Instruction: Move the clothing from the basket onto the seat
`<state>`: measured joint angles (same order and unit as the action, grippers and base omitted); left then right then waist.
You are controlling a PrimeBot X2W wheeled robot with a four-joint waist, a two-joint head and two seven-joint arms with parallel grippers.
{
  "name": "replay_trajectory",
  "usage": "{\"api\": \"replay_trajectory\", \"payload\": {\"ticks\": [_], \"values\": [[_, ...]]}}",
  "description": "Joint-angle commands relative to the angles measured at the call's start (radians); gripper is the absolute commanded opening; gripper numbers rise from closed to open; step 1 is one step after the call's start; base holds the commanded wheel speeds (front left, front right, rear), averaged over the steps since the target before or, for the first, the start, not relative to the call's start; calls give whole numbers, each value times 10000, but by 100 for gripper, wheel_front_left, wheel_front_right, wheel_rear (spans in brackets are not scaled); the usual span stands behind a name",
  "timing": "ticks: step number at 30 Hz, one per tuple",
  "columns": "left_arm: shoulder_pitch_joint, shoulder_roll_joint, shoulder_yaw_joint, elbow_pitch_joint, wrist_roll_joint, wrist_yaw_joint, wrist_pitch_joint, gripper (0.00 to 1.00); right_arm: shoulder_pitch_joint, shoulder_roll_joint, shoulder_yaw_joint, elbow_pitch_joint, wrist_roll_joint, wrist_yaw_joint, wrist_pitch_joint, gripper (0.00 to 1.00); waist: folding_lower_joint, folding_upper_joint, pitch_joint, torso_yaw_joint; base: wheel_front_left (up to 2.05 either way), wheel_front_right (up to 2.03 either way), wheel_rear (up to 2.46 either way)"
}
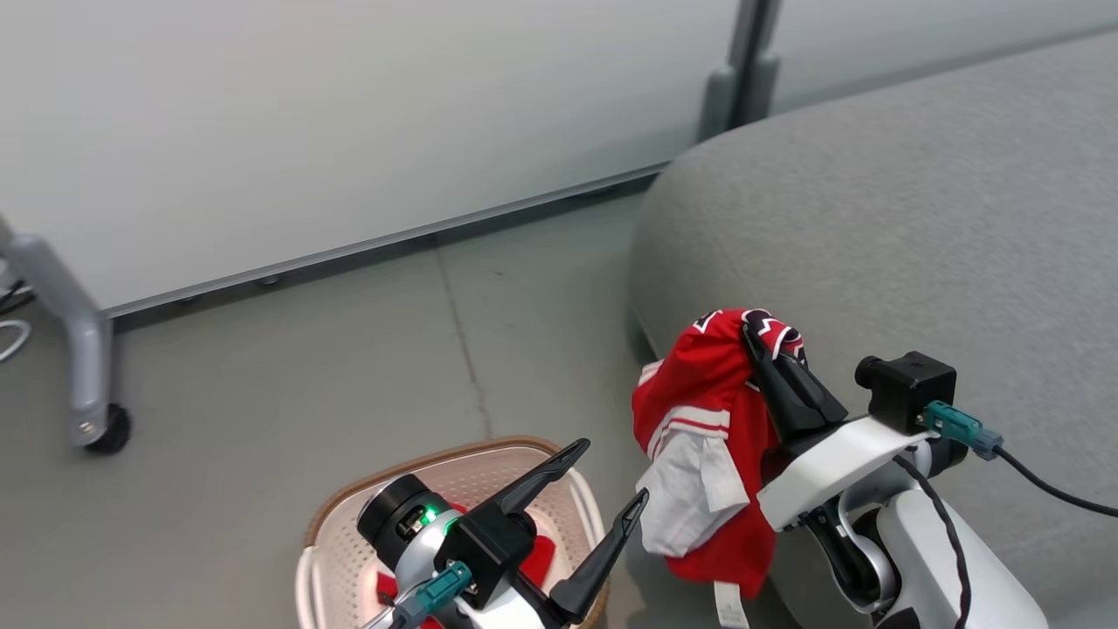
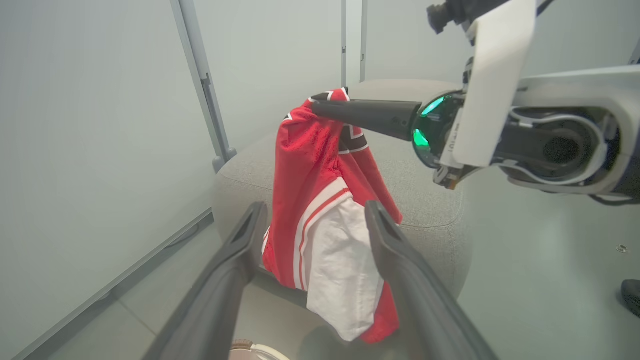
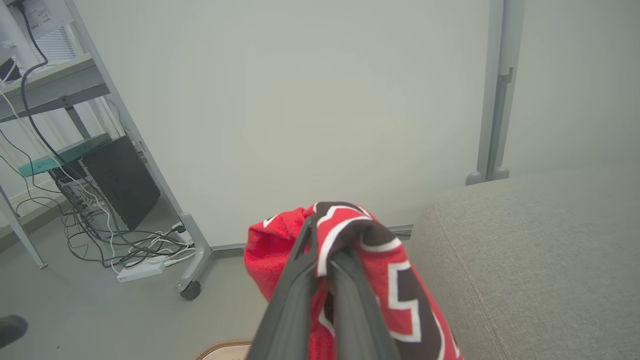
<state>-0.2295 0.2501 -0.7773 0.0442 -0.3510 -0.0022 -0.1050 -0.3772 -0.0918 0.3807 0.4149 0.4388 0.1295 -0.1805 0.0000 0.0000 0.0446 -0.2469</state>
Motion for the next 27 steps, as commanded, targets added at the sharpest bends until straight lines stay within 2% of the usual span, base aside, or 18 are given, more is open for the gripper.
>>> {"api": "replay_trajectory", "payload": {"ticks": [1,9,15,21,27], "values": [[-96,53,-25,-28,76,12,-4,100,82,-38,-113,-73,-18,23,26,0,0,0,174,-550,0,0,0],[-276,175,-121,-102,187,11,84,100,135,69,-524,-281,-135,23,-69,0,0,0,497,-1706,0,0,0],[-447,262,-161,-201,261,17,194,100,21,123,-865,-433,-177,23,-87,0,0,0,775,-2284,0,0,0],[-580,336,-176,-301,318,43,276,100,-515,2,-1262,-498,-194,23,-151,0,0,0,1003,-2528,0,0,0],[-864,481,-223,-534,445,-27,424,100,-1965,-322,-2094,-234,65,23,-297,0,0,0,1505,-2513,0,0,0]]}}
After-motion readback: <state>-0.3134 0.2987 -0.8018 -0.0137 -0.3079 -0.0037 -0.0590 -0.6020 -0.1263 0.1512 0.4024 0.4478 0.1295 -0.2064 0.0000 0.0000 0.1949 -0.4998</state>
